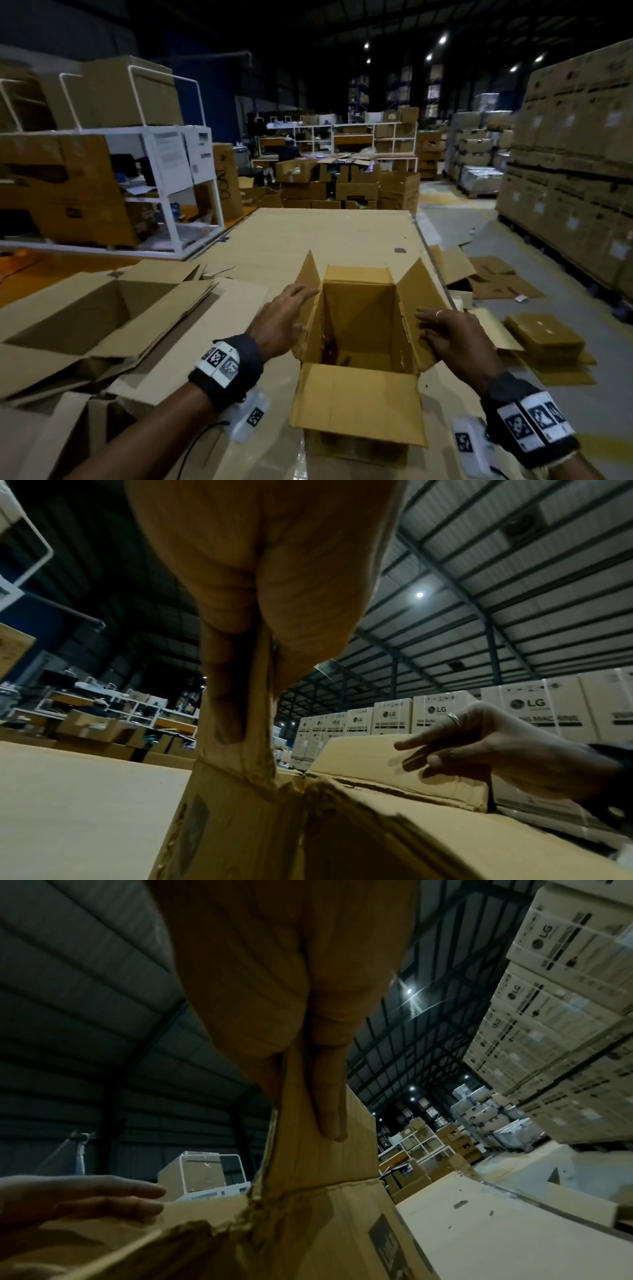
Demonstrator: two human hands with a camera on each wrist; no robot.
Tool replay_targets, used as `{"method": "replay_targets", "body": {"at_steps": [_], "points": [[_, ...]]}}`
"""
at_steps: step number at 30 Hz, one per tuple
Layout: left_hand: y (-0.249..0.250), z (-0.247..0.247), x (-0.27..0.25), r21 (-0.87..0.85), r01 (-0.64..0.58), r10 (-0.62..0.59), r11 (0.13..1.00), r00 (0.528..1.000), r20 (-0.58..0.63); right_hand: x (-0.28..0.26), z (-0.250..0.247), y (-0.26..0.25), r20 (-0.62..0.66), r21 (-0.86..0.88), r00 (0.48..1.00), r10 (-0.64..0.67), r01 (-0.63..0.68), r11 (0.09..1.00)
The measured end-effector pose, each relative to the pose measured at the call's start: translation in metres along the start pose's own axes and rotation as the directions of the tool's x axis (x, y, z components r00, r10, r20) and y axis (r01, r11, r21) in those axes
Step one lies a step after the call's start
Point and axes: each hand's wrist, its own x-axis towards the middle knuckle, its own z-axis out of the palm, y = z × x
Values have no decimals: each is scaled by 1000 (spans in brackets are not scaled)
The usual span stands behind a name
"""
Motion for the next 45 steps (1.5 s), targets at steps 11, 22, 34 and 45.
{"method": "replay_targets", "body": {"at_steps": [11, 22, 34, 45], "points": [[-31, -78, -50, 47, -93, 102, 995, 967, -236, 17, -11, -48, -200, 103, 953, -229, 253, 962], [-74, -166, -119, 150, -98, 149, 984, 909, -388, 36, 4, -149, -290, 156, 879, -378, 433, 888], [-184, -288, -190, 147, -243, 284, 959, 838, -466, 50, 55, -307, -387, 138, 797, -463, 546, 826], [-304, -391, -223, 164, -338, 372, 927, 777, -507, 75, 115, -452, -454, 64, 748, -484, 569, 820]]}}
